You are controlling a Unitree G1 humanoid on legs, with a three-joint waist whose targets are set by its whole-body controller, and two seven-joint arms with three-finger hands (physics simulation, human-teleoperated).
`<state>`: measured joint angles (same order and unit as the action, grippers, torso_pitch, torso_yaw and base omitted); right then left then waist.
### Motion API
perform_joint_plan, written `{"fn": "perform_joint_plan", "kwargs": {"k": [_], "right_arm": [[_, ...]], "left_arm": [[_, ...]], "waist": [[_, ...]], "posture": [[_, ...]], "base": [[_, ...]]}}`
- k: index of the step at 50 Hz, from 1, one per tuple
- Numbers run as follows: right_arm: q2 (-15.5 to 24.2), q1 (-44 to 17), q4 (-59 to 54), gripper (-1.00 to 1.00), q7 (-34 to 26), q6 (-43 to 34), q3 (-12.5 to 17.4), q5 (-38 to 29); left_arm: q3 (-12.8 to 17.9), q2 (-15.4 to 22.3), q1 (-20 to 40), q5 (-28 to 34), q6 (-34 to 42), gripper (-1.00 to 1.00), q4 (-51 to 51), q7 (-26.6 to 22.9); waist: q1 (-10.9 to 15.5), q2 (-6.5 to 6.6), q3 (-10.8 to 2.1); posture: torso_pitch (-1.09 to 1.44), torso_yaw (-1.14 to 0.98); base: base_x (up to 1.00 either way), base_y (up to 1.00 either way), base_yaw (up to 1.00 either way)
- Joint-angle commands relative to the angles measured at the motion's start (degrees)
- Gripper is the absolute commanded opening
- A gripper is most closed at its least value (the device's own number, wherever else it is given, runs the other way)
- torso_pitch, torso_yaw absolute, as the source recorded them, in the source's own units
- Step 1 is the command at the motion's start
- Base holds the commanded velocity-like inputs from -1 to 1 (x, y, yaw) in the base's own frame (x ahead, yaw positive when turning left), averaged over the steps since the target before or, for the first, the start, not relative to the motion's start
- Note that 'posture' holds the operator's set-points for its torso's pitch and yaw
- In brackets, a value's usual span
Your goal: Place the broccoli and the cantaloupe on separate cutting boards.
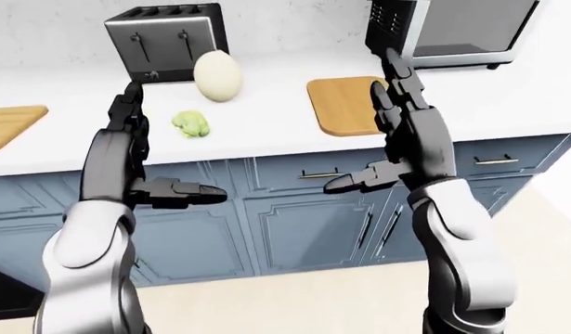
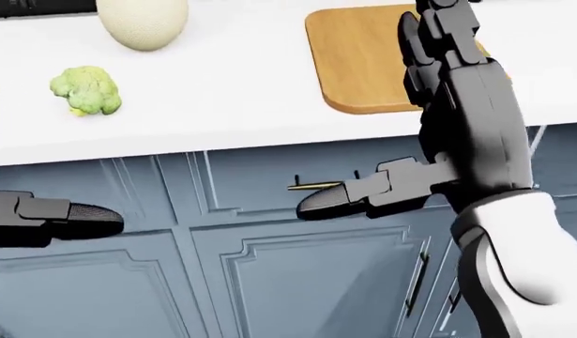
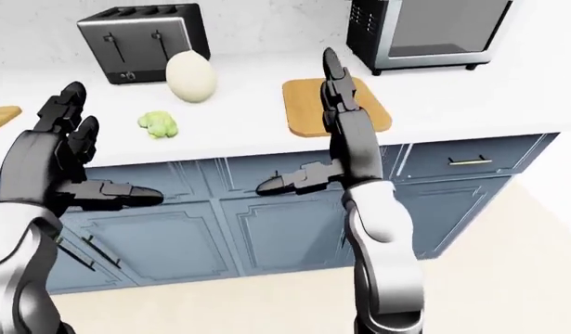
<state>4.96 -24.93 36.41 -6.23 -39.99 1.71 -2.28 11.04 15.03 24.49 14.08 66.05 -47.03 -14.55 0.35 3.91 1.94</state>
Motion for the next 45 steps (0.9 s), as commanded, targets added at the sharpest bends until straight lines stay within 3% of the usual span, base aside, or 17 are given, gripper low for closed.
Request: {"fn": "perform_joint_plan", "kwargs": {"k": [1,4,8,12,13,14,16,18,21,25,27,28,30,39,42,44,45], "right_arm": [[0.6,-1.9,2.4,1.0,0.3,0.8,1.0,-0.3],[0.4,-1.3,2.7,1.0,0.1,1.2,1.0,-0.4],[0.1,0.0,2.3,1.0,0.1,3.2,0.6,-0.7],[0.2,-0.2,2.7,1.0,-0.2,2.8,0.6,-1.0],[0.2,0.0,2.6,1.0,-0.2,3.2,0.6,-1.1],[0.1,-0.1,2.8,1.0,-0.3,2.9,0.7,-1.1],[0.1,-0.1,2.7,1.0,-0.3,3.1,0.7,-1.0],[0.1,0.0,2.7,1.0,-0.3,3.2,0.6,-1.2],[0.1,0.0,2.5,1.0,-0.4,3.6,0.4,-1.5],[0.2,-1.5,3.3,1.0,-0.7,1.3,0.7,-1.7],[0.1,-0.2,3.2,1.0,-0.8,2.8,0.4,-1.8],[0.0,0.2,3.1,1.0,-0.8,3.4,0.2,-1.9],[0.2,-1.3,3.1,1.0,-1.0,1.7,0.3,-2.1],[-0.1,-0.7,3.2,1.0,-1.2,2.6,0.6,-1.7],[0.2,-1.0,3.3,1.0,-1.2,2.3,0.6,-1.6],[0.3,-1.1,3.5,1.0,-1.3,2.1,0.7,-1.4],[0.1,-1.2,3.3,1.0,-1.1,2.2,0.8,-1.2]], "left_arm": [[-0.2,0.5,1.1,0.3,-1.4,1.0,-2.0,-0.2],[0.5,1.0,1.1,0.6,0.1,1.0,-3.3,-0.9],[0.4,0.5,0.7,0.7,-0.5,1.0,-3.2,-0.7],[0.2,0.1,0.4,0.7,-1.1,1.0,-3.0,-0.6],[0.2,0.1,0.4,0.7,-1.0,1.0,-3.1,-0.6],[0.2,0.2,0.5,0.8,-0.8,1.0,-3.2,-0.6],[0.0,0.2,0.6,0.8,-0.8,1.0,-3.1,-0.6],[-0.4,0.2,0.7,1.0,-0.9,1.0,-2.9,-0.5],[-0.3,0.0,0.6,1.1,-1.2,1.0,-2.8,-0.6],[0.0,-0.1,0.2,1.0,-1.1,1.0,-3.4,-0.9],[0.2,-0.1,0.0,1.0,-1.0,1.0,-3.6,-1.0],[0.1,-0.1,-0.1,1.0,-1.0,1.0,-3.8,-1.0],[0.3,0.0,0.0,1.0,-0.9,1.0,-3.8,-1.1],[0.4,0.5,0.3,1.1,-0.1,1.0,-4.1,-1.3],[0.5,0.6,1.1,1.1,0.0,1.0,-3.6,-1.3],[0.3,1.1,1.8,1.1,0.4,1.0,-3.3,-1.4],[0.4,1.0,1.9,1.1,0.5,1.0,-3.3,-1.5]], "waist": [[-0.4,0.47,-1.42],[-0.3,-0.91,-1.8],[-0.4,-3.26,-1.14],[-0.3,-7.77,-1.4],[-0.8,-5.3,-1.28],[-0.4,-6.53,-1.4],[-0.7,-6.86,-1.95],[-0.7,-6.54,-1.97],[-0.7,-4.93,-1.18],[-1.5,-0.84,-0.45],[-1.6,3.48,-1.66],[-1.2,0.49,-0.25],[-1.3,0.83,0.23],[-0.4,-4.13,0.24],[-0.3,-6.29,-0.54],[-0.4,-4.52,-0.27],[-0.6,-4.79,-0.42]], "posture": [[0.0,0.0],[0.0,0.0],[0.0,0.0],[0.0,0.0],[0.0,0.0],[0.0,0.0],[0.0,0.0],[0.0,0.0],[0.0,0.0],[0.0,0.0],[0.0,0.0],[0.0,0.0],[0.0,0.0],[0.0,0.0],[0.0,0.0],[0.0,0.0],[0.0,0.0]], "base": [[0.0,0.09,0.0],[0.01,0.09,0.0],[0.01,0.09,0.0],[0.01,0.09,0.0],[0.02,0.17,0.0],[0.01,0.25,0.0],[0.01,0.26,0.0],[0.01,0.26,0.0],[0.04,0.26,0.0],[0.13,0.26,0.0],[0.23,0.27,0.0],[0.25,0.27,0.0],[0.24,0.25,0.0],[0.25,0.27,0.0],[0.25,0.09,0.0],[0.24,0.09,0.0],[0.25,0.09,0.0]]}}
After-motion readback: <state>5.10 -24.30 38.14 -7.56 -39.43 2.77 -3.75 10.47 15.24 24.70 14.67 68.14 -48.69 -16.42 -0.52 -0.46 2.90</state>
